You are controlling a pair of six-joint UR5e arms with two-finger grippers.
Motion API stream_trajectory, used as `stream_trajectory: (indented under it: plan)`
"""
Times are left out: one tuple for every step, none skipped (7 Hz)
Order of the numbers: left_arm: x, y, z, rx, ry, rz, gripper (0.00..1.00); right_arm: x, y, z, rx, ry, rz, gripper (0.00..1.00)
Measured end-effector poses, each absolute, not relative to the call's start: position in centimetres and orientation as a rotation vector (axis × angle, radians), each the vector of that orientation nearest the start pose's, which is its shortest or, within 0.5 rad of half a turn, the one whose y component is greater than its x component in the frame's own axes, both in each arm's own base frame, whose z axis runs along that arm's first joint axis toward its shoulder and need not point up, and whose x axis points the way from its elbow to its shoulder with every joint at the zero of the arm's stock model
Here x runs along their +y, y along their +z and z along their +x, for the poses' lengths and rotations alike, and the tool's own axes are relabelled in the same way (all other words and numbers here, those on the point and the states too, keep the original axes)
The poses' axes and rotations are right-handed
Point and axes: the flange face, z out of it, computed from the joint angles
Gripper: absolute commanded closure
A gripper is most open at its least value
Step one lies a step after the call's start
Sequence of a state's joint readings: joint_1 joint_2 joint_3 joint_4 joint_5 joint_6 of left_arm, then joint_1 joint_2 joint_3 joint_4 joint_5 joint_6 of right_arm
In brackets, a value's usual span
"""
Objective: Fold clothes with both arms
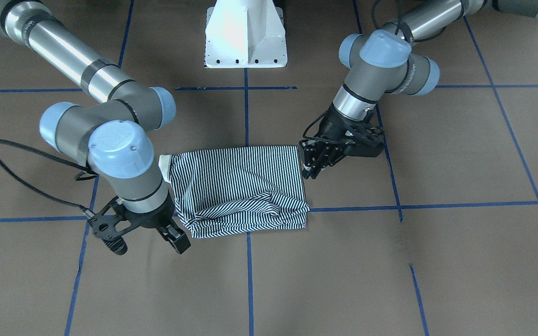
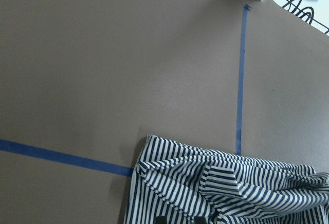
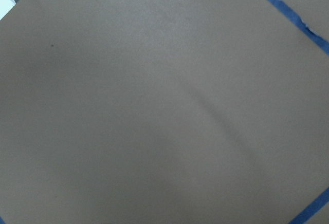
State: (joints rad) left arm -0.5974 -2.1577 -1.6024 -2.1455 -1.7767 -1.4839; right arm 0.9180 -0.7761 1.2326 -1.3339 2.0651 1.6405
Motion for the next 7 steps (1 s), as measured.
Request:
stream_trajectory:
  plan:
    - [-47.0, 22.2, 53.4, 1.168, -0.278, 0.215, 1.00, -68.4, 30.2, -39.1, -0.840, 0.723, -0.151, 0.00]
    - [-47.2, 22.2, 55.6, 1.143, -0.238, 0.218, 1.00, -68.1, 31.3, -37.9, -0.842, 0.703, -0.146, 0.00]
    - [-47.6, 22.7, 57.1, 1.117, -0.207, 0.226, 1.00, -67.1, 32.0, -36.9, -0.852, 0.687, -0.137, 0.00]
    - [-48.3, 23.1, 58.3, 1.096, -0.187, 0.234, 1.00, -65.8, 32.2, -36.0, -0.868, 0.670, -0.136, 0.00]
    - [-48.8, 23.3, 59.2, 1.081, -0.176, 0.237, 1.00, -65.0, 32.4, -35.6, -0.879, 0.659, -0.145, 0.00]
    - [-49.1, 23.5, 59.7, 1.070, -0.167, 0.241, 1.00, -64.7, 32.6, -35.5, -0.883, 0.653, -0.150, 0.00]
    - [-49.5, 23.7, 59.8, 1.068, -0.161, 0.250, 1.00, -64.6, 32.7, -35.4, -0.884, 0.649, -0.152, 0.00]
